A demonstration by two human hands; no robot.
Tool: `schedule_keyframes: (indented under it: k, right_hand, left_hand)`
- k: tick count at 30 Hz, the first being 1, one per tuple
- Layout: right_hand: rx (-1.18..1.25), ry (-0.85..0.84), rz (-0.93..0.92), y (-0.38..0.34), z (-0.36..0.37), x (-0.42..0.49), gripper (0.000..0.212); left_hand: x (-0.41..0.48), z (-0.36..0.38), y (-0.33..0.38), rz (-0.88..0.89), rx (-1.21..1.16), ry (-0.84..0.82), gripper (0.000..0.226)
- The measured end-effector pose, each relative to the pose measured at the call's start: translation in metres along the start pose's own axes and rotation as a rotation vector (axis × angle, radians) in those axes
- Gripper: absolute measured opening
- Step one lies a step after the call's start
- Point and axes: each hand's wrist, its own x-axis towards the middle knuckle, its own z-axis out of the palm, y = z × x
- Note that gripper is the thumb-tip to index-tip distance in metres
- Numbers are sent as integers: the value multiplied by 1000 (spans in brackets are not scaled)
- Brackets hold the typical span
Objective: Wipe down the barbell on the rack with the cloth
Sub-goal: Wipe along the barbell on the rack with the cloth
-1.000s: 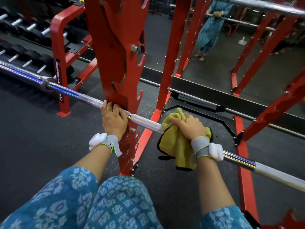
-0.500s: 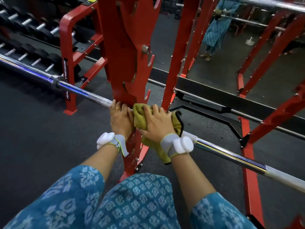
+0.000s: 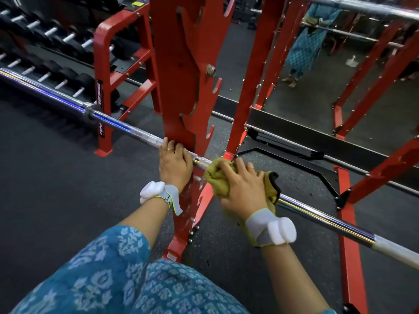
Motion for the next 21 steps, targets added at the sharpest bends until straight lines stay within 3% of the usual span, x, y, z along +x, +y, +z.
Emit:
schedule_keyframes:
  k: [3, 7, 13, 16, 21]
  right_hand:
    - [127, -161, 105, 3, -16, 8, 62]
    - [339, -189, 170, 3, -29, 22, 56]
    - [744, -62, 103, -24, -41, 51, 65]
    - [922, -5, 67, -40, -49, 64, 55]
    - [1033, 48, 64, -54, -55, 65, 44]
  left_hand:
    - [0, -1, 3, 1, -13, -20, 37]
    - [0, -4, 3, 15, -17, -42, 38]
    - [2, -12, -16, 83, 29, -173, 39]
    - [-1, -20, -28, 154, 69, -258, 49]
    - [-2, -41, -44, 113, 74, -247, 49]
